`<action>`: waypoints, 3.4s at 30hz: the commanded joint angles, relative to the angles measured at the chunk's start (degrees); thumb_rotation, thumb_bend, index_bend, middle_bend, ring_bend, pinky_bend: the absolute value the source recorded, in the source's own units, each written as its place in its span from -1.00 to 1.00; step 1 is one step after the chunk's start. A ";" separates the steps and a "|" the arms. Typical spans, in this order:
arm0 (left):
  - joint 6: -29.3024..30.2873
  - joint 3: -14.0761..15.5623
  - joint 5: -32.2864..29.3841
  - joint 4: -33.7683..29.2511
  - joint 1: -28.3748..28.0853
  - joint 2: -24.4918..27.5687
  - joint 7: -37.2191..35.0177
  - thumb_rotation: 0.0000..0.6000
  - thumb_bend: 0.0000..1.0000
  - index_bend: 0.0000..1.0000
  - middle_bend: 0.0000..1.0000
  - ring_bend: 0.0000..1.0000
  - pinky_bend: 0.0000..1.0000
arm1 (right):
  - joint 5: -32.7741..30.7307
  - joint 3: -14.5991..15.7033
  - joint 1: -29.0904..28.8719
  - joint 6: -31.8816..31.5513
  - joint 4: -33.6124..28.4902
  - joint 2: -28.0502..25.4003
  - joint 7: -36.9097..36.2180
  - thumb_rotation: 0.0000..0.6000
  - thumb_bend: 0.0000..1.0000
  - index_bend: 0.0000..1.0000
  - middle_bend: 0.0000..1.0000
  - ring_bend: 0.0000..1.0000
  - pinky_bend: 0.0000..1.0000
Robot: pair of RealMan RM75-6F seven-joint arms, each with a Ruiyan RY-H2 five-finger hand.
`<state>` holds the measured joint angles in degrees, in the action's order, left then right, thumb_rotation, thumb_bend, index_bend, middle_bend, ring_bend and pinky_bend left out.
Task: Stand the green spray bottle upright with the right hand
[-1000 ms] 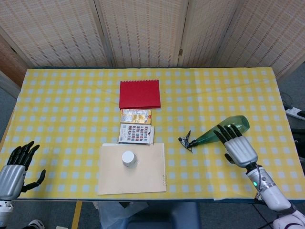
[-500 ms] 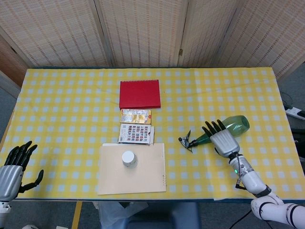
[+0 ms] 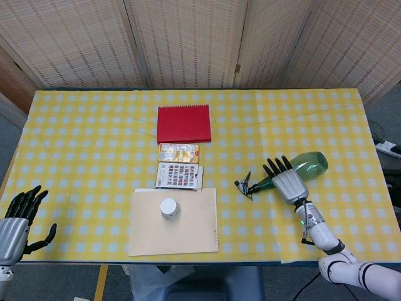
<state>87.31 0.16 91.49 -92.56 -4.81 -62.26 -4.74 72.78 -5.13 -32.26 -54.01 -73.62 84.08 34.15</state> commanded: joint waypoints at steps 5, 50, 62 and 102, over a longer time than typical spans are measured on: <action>0.51 0.17 0.68 -0.23 0.14 -0.03 0.35 0.10 -0.03 -1.00 -0.95 -0.96 -1.00 | 5.04 1.14 -0.37 -3.90 6.42 3.71 -3.47 1.00 -0.25 -0.50 -0.36 -0.52 -0.72; -0.50 0.23 0.24 -0.37 -0.06 -0.31 1.43 0.10 -0.03 -1.00 -0.95 -0.96 -1.00 | -0.84 -11.70 8.88 -11.23 -12.04 -3.44 -78.79 1.00 -0.25 0.22 0.15 0.05 -0.12; -0.60 0.49 0.94 0.03 -0.25 -0.27 0.91 0.10 -0.03 -1.00 -0.95 -0.96 -1.00 | 6.69 -7.45 8.76 -11.80 -5.08 -0.71 -82.84 1.00 -0.25 0.07 -0.02 -0.09 -0.22; -0.48 0.51 0.83 -0.38 -0.22 -0.53 1.93 0.10 -0.04 -1.00 -0.95 -0.96 -1.00 | 16.65 1.59 16.55 -23.66 -11.14 -13.83 -80.58 1.00 -0.25 -1.00 -0.97 -0.92 -1.00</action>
<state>86.83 0.68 92.33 -92.93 -5.04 -62.79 -2.81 88.69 -4.31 -16.65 -76.60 -84.05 71.22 -46.36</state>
